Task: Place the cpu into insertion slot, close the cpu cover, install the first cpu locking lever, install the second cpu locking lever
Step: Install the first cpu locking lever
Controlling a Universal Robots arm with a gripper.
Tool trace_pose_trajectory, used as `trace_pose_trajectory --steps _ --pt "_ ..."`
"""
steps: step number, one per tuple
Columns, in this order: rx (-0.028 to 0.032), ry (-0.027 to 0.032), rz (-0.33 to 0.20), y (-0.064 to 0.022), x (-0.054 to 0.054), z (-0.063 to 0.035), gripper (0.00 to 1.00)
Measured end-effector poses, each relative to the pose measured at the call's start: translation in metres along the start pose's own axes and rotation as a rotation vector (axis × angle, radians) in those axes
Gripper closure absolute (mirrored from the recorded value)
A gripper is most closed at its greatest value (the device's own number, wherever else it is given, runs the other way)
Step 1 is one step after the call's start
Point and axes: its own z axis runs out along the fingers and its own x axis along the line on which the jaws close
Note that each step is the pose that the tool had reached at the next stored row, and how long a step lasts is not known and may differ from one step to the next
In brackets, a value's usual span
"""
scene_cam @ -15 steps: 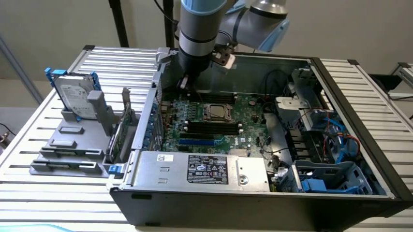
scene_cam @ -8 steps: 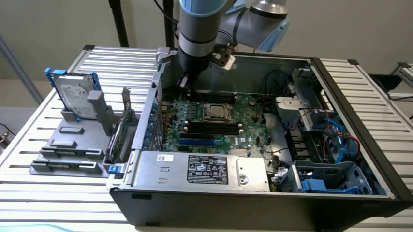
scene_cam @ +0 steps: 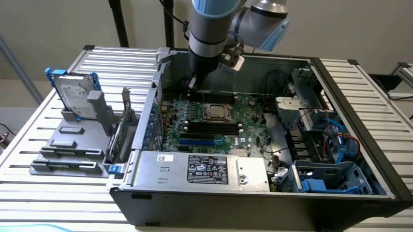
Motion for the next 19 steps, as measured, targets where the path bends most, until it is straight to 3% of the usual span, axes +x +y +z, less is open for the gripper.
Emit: trace_pose_trajectory --steps 4,6,9,14,19 --pt "-0.0005 0.0010 0.002 0.0089 0.003 0.0001 0.89" --pt "-0.0028 0.0045 0.012 0.0100 0.003 0.0012 0.89" --pt "-0.0115 0.0150 0.044 0.0106 0.002 0.0036 0.89" --pt "-0.0286 0.0277 0.098 0.0112 0.002 0.0059 0.89" --pt "-0.0341 0.0312 0.116 0.0133 0.001 0.0090 0.89"
